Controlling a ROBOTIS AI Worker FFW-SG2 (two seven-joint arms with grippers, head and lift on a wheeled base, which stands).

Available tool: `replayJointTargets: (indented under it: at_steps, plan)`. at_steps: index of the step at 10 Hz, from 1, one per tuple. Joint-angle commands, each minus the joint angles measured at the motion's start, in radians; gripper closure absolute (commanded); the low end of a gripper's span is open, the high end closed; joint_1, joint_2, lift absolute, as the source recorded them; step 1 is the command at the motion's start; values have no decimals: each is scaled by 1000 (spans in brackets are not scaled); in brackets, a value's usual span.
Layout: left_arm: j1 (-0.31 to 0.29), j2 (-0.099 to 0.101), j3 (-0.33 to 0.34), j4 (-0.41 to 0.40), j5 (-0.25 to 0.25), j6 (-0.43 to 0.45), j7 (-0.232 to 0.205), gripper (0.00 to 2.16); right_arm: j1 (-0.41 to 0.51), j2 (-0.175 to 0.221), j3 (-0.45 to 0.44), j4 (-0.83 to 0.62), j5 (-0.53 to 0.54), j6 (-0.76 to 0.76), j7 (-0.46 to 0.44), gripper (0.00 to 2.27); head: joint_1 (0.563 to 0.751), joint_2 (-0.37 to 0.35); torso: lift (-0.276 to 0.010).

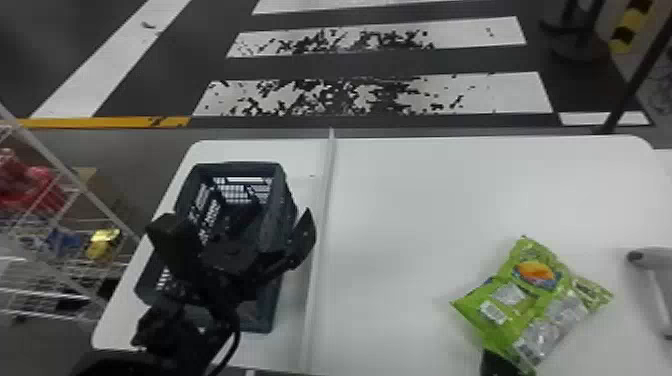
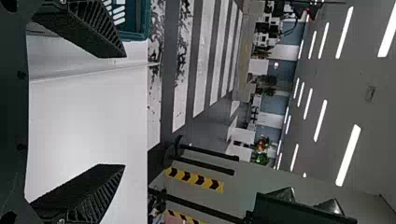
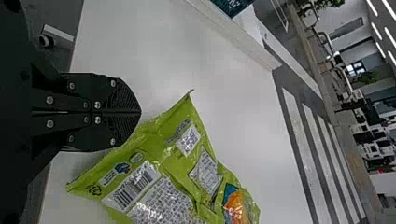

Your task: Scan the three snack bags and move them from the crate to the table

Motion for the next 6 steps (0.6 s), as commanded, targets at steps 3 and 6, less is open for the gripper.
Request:
replayJointTargets:
  at_steps: [3,6]
  plan:
    - [-2,0,-6,2,0,0,0,29,-37,15,-61,68,-23,26,-3,2243,695,126,-62]
    - [-4,0,-13,0,-4,0,0,29,-30,34,-145,79,-63,2,0,2243,695,59,-62]
